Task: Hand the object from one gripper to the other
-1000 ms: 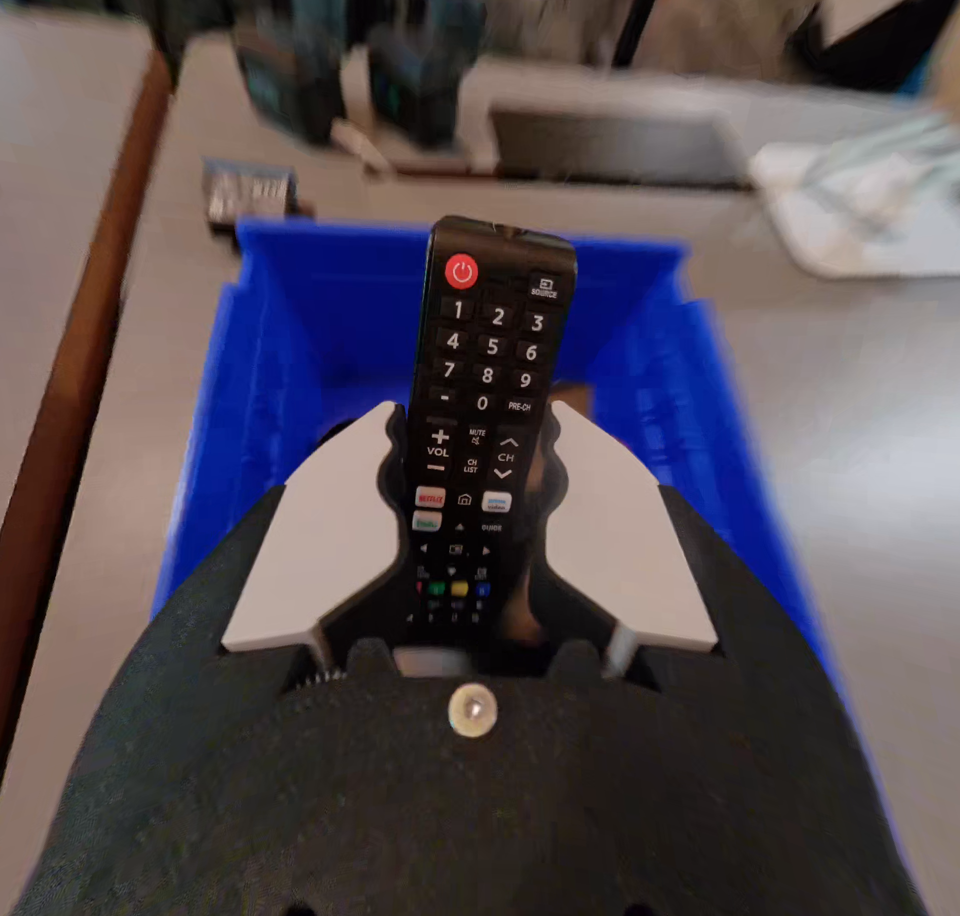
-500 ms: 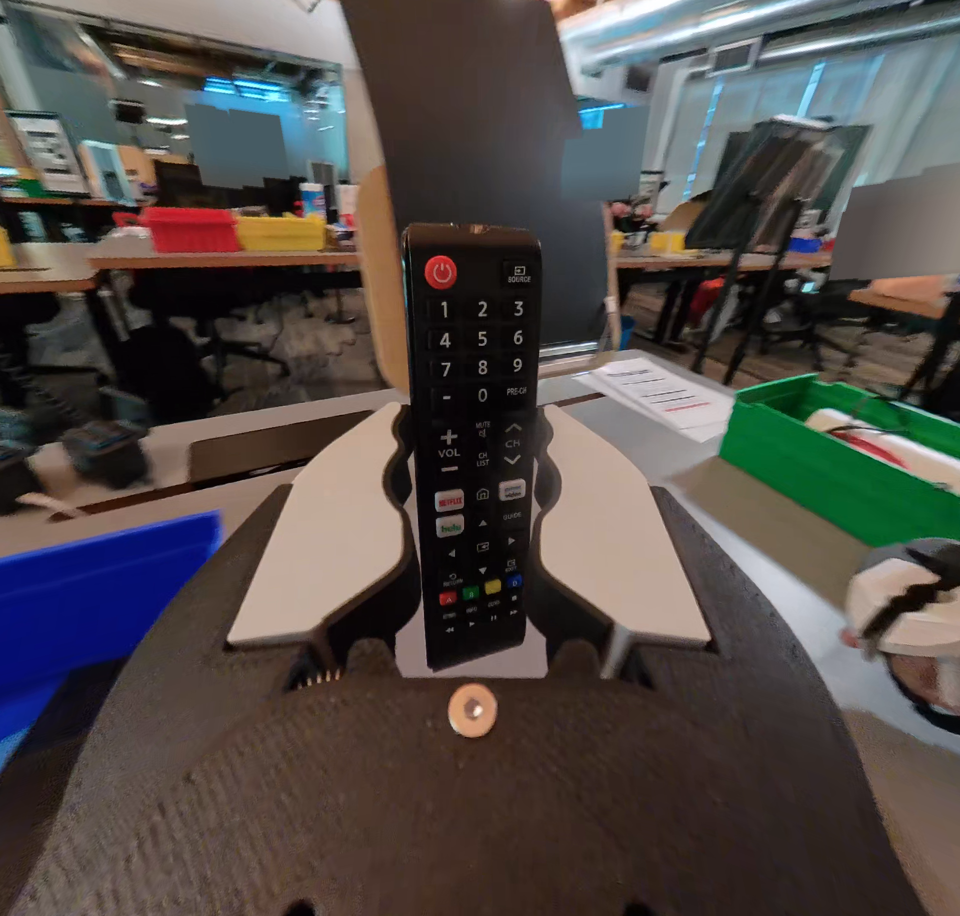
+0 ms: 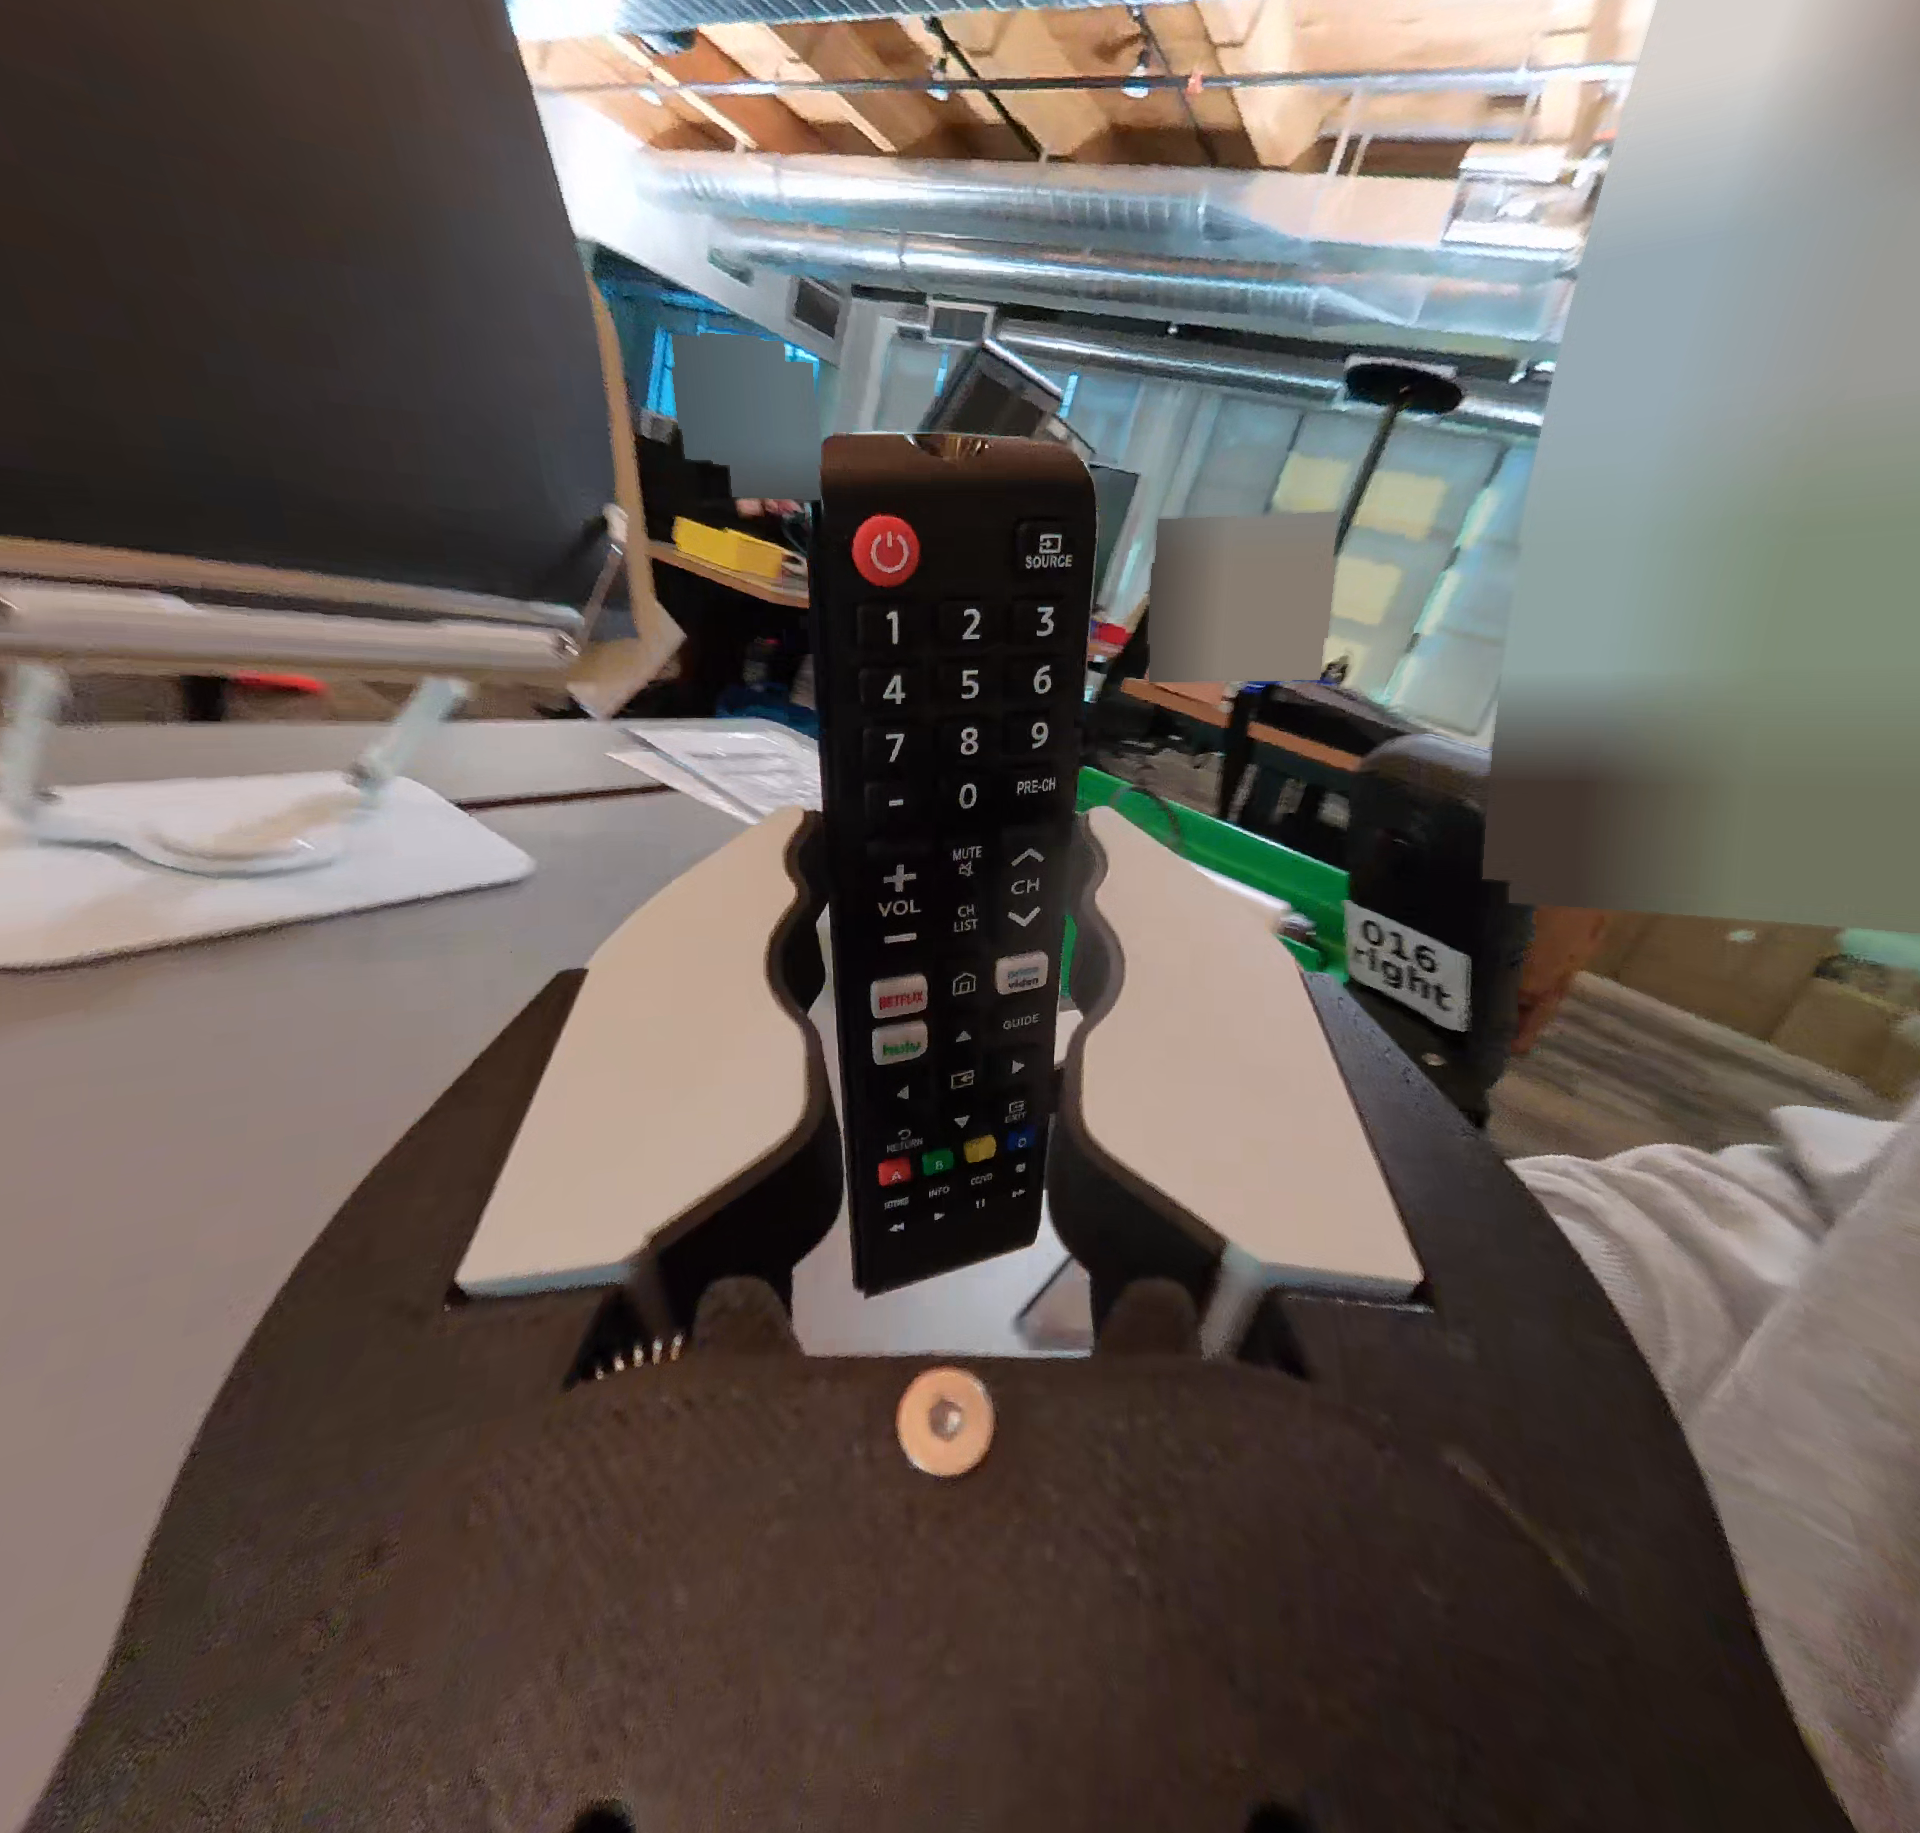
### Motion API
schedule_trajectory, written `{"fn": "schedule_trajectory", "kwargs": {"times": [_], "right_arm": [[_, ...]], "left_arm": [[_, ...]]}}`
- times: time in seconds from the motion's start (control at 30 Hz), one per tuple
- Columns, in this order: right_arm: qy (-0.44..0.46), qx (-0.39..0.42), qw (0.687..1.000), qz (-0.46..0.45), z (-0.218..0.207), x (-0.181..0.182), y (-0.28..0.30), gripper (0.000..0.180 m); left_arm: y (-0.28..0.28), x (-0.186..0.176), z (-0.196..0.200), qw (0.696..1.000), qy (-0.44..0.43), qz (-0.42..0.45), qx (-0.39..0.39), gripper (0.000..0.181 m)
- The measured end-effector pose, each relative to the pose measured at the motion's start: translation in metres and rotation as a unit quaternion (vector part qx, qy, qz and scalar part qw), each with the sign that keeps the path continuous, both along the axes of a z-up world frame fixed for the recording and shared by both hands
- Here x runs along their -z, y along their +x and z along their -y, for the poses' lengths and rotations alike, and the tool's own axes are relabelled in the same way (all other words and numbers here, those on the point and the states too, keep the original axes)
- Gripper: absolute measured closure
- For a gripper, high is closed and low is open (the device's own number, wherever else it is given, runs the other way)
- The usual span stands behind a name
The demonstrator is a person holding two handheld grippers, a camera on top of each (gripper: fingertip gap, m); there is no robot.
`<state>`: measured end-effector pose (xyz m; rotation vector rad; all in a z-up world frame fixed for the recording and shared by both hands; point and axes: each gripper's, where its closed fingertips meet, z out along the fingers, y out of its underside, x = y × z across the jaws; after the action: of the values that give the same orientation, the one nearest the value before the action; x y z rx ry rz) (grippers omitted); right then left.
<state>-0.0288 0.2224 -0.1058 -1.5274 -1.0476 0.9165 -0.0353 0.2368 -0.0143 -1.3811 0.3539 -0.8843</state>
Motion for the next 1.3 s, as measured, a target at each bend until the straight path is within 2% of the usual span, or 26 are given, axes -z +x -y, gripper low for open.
{"fn": "schedule_trajectory", "kwargs": {"times": [0.03, 0.1, 0.2, 0.3, 0.33, 0.47, 0.6, 0.7, 0.83, 0.87, 0.93, 0.97, 1.07, 1.17, 1.27, 1.3], "right_arm": [[-0.002, -0.001, 1.000, 0.010, 0.003, 0.003, -0.003, 0.130], [-0.003, 0.008, 1.000, 0.025, 0.005, 0.006, -0.005, 0.151], [-0.012, 0.008, 1.000, 0.017, 0.003, 0.004, -0.002, 0.153], [-0.057, -0.030, 0.998, -0.008, 0.006, 0.003, -0.001, 0.153], [-0.078, -0.040, 0.996, -0.020, 0.007, 0.003, 0.000, 0.153], [-0.171, -0.126, 0.970, -0.121, 0.019, -0.018, 0.004, 0.153], [-0.203, -0.186, 0.946, -0.173, 0.027, -0.032, 0.010, 0.154], [-0.201, -0.223, 0.944, -0.139, 0.035, -0.022, 0.007, 0.154], [-0.146, -0.255, 0.955, -0.052, 0.045, -0.002, 0.006, 0.153], [-0.142, -0.251, 0.957, -0.038, 0.045, 0.003, 0.006, 0.153], [-0.147, -0.252, 0.956, -0.028, 0.047, 0.007, 0.003, 0.153], [-0.148, -0.255, 0.955, -0.030, 0.048, 0.007, 0.002, 0.153], [-0.149, -0.263, 0.953, -0.023, 0.053, 0.011, -0.002, 0.153], [-0.141, -0.275, 0.951, 0.007, 0.062, 0.019, -0.007, 0.153], [-0.133, -0.285, 0.949, 0.025, 0.070, 0.023, -0.011, 0.153], [-0.133, -0.285, 0.949, 0.032, 0.071, 0.025, -0.011, 0.153]], "left_arm": [[0.006, 0.005, 0.002, 1.000, -0.013, 0.010, 0.012, 0.136], [0.012, 0.010, 0.005, 0.999, -0.027, 0.029, 0.021, 0.136], [0.010, 0.009, 0.007, 0.999, -0.019, 0.034, 0.024, 0.137], [0.008, 0.013, 0.010, 0.998, -0.016, 0.033, 0.046, 0.140], [0.009, 0.014, 0.012, 0.997, -0.013, 0.042, 0.060, 0.136], [0.005, 0.019, 0.010, 0.988, -0.034, 0.116, 0.099, 0.102], [0.004, 0.018, 0.014, 0.960, -0.072, 0.196, 0.188, 0.101], [0.007, 0.015, 0.020, 0.947, -0.080, 0.206, 0.231, 0.104], [0.011, 0.015, 0.028, 0.958, -0.054, 0.158, 0.235, 0.109], [0.011, 0.015, 0.030, 0.961, -0.043, 0.143, 0.231, 0.112], [0.006, 0.009, 0.036, 0.966, -0.005, 0.125, 0.228, 0.133], [0.001, 0.004, 0.037, 0.967, 0.011, 0.129, 0.220, 0.137], [-0.010, -0.004, 0.040, 0.965, 0.025, 0.150, 0.214, 0.137], [-0.013, 0.001, 0.038, 0.960, -0.005, 0.158, 0.231, 0.123], [-0.017, 0.000, 0.037, 0.955, -0.012, 0.181, 0.235, 0.124], [-0.018, -0.003, 0.040, 0.951, -0.008, 0.191, 0.242, 0.131]]}}
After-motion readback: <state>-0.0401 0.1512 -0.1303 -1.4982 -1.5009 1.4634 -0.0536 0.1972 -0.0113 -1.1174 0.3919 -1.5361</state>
